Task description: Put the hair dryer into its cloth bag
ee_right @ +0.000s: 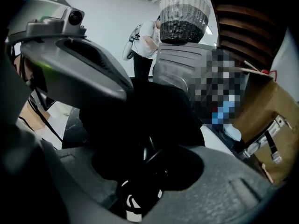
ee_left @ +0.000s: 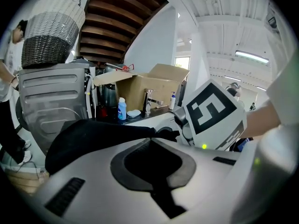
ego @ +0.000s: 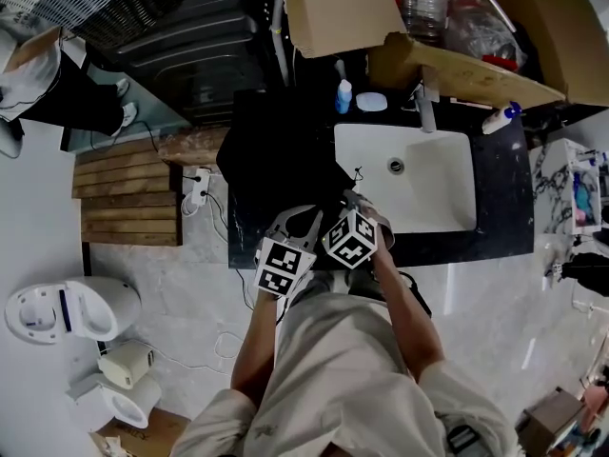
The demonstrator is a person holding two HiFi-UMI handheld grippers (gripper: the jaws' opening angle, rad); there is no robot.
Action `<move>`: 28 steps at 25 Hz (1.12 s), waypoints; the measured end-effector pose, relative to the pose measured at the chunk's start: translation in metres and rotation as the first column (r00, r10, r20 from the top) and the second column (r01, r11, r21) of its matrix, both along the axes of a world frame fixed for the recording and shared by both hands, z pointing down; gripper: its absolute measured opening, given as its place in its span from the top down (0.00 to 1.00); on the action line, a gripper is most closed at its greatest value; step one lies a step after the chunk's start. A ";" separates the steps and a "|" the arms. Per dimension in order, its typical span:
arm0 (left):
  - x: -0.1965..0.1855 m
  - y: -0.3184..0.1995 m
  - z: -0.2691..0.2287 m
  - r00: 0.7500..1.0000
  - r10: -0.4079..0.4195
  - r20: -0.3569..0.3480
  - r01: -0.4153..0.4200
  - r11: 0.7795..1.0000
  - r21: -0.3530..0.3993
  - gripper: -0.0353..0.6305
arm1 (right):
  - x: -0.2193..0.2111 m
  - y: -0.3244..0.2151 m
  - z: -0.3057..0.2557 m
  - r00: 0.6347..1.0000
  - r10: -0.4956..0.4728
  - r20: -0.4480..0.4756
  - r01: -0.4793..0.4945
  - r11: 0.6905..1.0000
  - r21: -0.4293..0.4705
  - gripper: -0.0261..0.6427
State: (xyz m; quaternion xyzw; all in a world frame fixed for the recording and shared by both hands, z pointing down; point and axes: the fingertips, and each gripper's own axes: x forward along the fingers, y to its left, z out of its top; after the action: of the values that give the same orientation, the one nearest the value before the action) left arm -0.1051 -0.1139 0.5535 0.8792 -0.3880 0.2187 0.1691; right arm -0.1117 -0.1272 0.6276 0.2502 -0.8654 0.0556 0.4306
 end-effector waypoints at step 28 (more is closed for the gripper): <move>0.001 0.008 0.019 0.999 0.005 0.054 -0.004 1.000 -0.018 0.94 | 0.026 0.028 -0.027 0.989 0.023 0.145 -0.030 0.998 0.049 0.59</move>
State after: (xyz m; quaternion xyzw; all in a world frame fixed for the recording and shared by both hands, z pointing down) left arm -0.1044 -0.1056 0.5724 0.8722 -0.3887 0.2464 0.1659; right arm -0.0855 -0.0993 0.6002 0.2679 -0.8920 0.0571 0.3595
